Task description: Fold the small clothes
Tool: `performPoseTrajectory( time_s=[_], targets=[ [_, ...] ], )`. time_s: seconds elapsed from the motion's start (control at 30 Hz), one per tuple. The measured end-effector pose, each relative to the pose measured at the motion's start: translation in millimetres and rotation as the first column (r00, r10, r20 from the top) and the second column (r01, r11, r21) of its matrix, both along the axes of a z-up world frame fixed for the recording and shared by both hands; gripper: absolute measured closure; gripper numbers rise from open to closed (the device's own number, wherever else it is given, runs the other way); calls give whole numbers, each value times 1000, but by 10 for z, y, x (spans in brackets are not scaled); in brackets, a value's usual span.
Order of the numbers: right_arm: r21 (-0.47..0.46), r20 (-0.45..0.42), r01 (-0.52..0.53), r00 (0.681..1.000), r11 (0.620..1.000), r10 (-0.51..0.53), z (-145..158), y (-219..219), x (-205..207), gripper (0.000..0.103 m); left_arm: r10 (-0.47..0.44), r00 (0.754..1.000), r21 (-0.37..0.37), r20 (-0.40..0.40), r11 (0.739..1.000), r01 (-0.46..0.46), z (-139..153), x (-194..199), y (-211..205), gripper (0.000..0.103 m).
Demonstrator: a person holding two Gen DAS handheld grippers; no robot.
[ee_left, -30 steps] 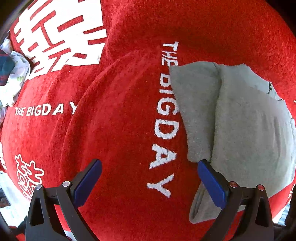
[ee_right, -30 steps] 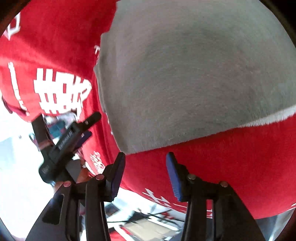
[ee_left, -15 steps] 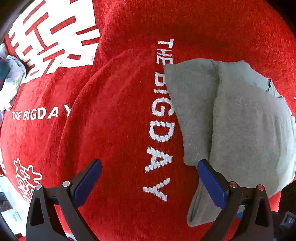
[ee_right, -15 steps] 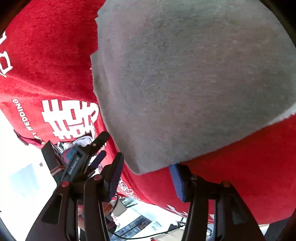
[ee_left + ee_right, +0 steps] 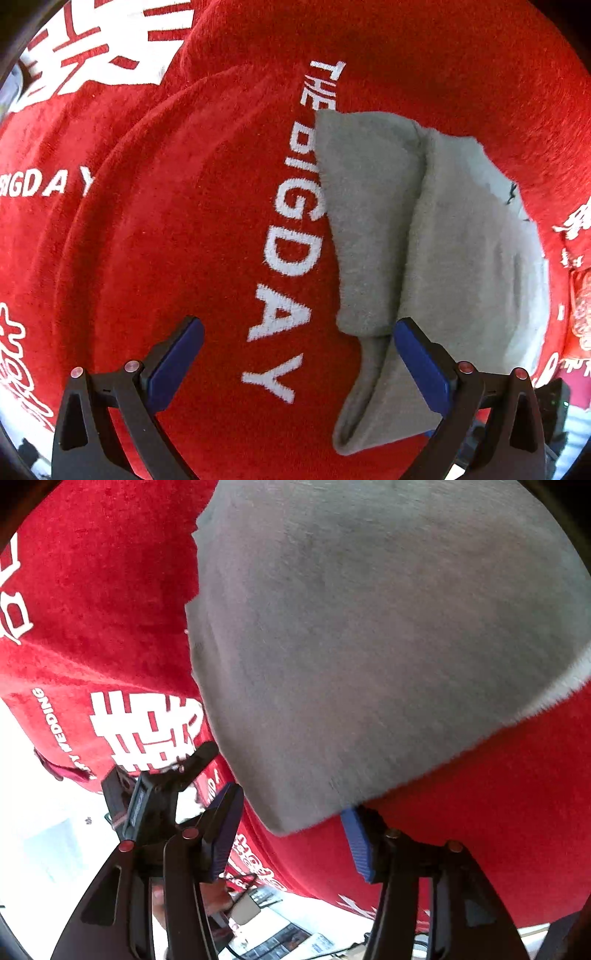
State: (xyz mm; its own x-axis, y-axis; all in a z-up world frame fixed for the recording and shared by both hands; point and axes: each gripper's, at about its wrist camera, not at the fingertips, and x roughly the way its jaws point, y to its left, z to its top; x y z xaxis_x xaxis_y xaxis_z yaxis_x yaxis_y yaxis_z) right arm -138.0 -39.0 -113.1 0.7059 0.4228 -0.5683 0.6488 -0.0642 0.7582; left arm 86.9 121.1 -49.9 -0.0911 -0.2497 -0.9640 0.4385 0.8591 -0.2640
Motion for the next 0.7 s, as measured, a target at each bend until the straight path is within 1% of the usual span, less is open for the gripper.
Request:
performPoseTrajectory(
  time_s=[0.1, 0.17, 0.2, 0.23, 0.27, 0.3, 0.37, 0.43, 0.5, 0.57, 0.63, 0.7],
  targets=[
    [5, 9, 19, 1000, 1000, -19, -14, -19, 112, 42, 8, 999, -55, -36, 998, -10, 8, 44, 9, 0],
    [25, 22, 23, 999, 999, -24, -25, -43, 204, 42, 16, 998, -94, -61, 995, -22, 11, 94, 23, 0],
    [37, 25, 25, 999, 999, -26, -31, -59, 244, 45, 21, 997, -109, -74, 994, -29, 4, 121, 21, 0],
    [47, 26, 30, 999, 998, -31, -36, -78, 276, 52, 27, 995, -128, -93, 991, -38, -6, 155, 21, 0],
    [51, 27, 32, 999, 998, -33, -33, -93, 302, 80, 32, 992, -151, -119, 987, -50, -18, 183, 15, 0],
    [51, 30, 27, 999, 998, -28, -19, -113, 323, 91, 34, 988, -174, -149, 983, -60, -36, 205, 2, 0],
    [30, 75, 17, 997, 999, -19, 89, -174, 347, 91, 37, 981, -196, -192, 978, -76, -80, 250, -39, 0],
    [-9, 134, -7, 991, 1000, 8, 266, -241, 362, 91, 33, 978, -191, -204, 979, -73, -113, 289, -113, 0],
    [-38, 184, -30, 982, 999, 36, 439, -296, 372, 93, 13, 977, -215, -212, 975, -59, -119, 297, -211, 0],
    [-70, 202, -64, 976, 996, 76, 563, -310, 403, 93, -16, 971, -257, -238, 965, -47, -119, 292, -333, 0],
    [-101, 206, -107, 970, 989, 126, 641, -299, 440, 93, -31, 965, -283, -259, 958, -46, -127, 243, -438, 0],
    [-127, 186, -151, 967, 980, 174, 649, -275, 461, 93, -48, 961, -321, -273, 946, -44, -86, 195, -588, 0]
  ],
)
